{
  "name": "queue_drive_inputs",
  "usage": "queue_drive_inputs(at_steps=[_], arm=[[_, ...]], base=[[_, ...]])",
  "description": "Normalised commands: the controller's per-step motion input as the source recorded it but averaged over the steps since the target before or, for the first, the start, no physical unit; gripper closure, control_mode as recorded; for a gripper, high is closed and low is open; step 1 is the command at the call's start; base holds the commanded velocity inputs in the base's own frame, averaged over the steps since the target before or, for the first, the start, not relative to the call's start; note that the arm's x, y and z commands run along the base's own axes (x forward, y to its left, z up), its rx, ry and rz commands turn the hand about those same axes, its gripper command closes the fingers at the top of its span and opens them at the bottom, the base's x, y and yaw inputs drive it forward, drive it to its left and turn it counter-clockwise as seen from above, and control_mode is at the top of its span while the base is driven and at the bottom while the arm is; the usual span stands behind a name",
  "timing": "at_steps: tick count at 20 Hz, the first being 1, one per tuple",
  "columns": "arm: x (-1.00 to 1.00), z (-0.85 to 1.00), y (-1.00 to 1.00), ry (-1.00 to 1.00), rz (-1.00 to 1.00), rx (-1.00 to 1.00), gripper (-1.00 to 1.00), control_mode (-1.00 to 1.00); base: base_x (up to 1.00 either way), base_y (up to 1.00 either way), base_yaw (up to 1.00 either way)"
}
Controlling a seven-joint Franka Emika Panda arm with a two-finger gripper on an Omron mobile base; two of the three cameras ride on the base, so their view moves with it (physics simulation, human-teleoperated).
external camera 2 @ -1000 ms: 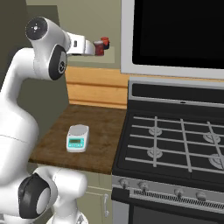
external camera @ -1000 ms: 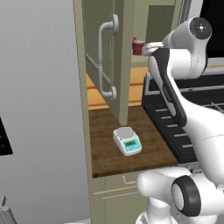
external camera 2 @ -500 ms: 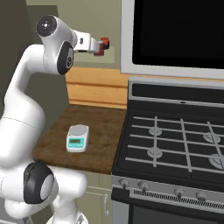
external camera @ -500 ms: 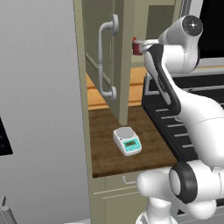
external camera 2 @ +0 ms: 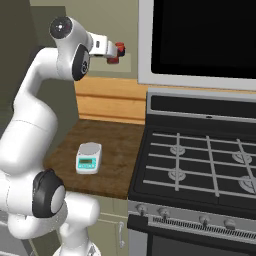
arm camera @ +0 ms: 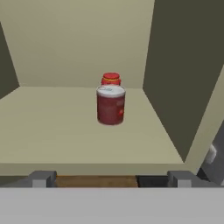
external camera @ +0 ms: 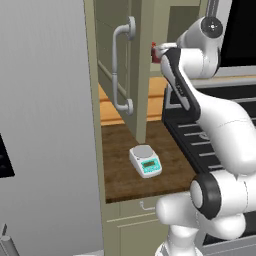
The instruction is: Pick the canned food and place it on the digital scale for weighing, and close the cabinet.
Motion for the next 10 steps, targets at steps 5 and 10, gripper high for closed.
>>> queue_drive_inputs(at_steps=[5,10], arm=[[0.38,0.00,0.00,0.00,0.00,0.00,-1.00,-1.00],[0.39,0.00,0.00,0.00,0.00,0.00,-1.00,-1.00]], base=[[0.00,0.00,0.00],[0.00,0.00,0.00]])
